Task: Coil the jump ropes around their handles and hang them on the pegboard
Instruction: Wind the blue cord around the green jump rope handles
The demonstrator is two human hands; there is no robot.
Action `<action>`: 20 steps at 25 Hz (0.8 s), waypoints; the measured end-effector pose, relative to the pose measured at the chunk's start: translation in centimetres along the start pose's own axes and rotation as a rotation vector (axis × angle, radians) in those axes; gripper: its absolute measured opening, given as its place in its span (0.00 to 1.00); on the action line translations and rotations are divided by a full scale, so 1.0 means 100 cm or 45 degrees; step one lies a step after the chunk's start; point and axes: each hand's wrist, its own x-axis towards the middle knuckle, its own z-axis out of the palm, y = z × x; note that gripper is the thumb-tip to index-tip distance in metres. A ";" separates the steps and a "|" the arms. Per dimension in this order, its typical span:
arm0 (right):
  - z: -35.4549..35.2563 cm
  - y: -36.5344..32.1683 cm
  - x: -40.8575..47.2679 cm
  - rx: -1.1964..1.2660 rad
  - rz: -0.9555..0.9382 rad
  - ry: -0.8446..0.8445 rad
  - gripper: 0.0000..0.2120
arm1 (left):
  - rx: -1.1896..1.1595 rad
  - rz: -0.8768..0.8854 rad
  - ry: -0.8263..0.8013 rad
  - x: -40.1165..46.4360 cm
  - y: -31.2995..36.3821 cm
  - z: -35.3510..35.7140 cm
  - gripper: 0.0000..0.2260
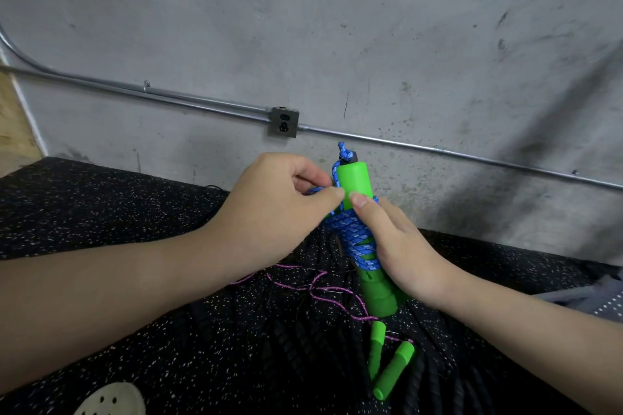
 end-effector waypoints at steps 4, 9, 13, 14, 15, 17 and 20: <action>0.000 -0.001 -0.001 -0.035 0.011 0.027 0.17 | 0.069 -0.003 -0.036 0.000 0.002 -0.002 0.05; 0.000 -0.002 -0.002 -0.074 -0.019 0.002 0.13 | 0.184 0.043 -0.034 -0.004 0.007 -0.003 0.05; -0.001 0.001 -0.001 -0.169 -0.096 -0.034 0.12 | 0.265 0.011 -0.098 -0.002 0.012 -0.006 0.03; -0.001 0.002 -0.001 -0.201 -0.110 -0.043 0.13 | 0.284 -0.004 -0.121 -0.001 0.012 -0.006 0.02; -0.002 0.003 -0.001 -0.229 -0.117 -0.050 0.13 | 0.298 -0.024 -0.145 0.000 0.012 -0.007 0.01; -0.003 0.004 -0.001 -0.266 -0.115 -0.050 0.12 | 0.320 -0.046 -0.179 0.000 0.013 -0.007 0.01; -0.003 0.005 -0.001 -0.277 -0.110 -0.041 0.10 | 0.348 -0.061 -0.184 0.000 0.014 -0.008 0.02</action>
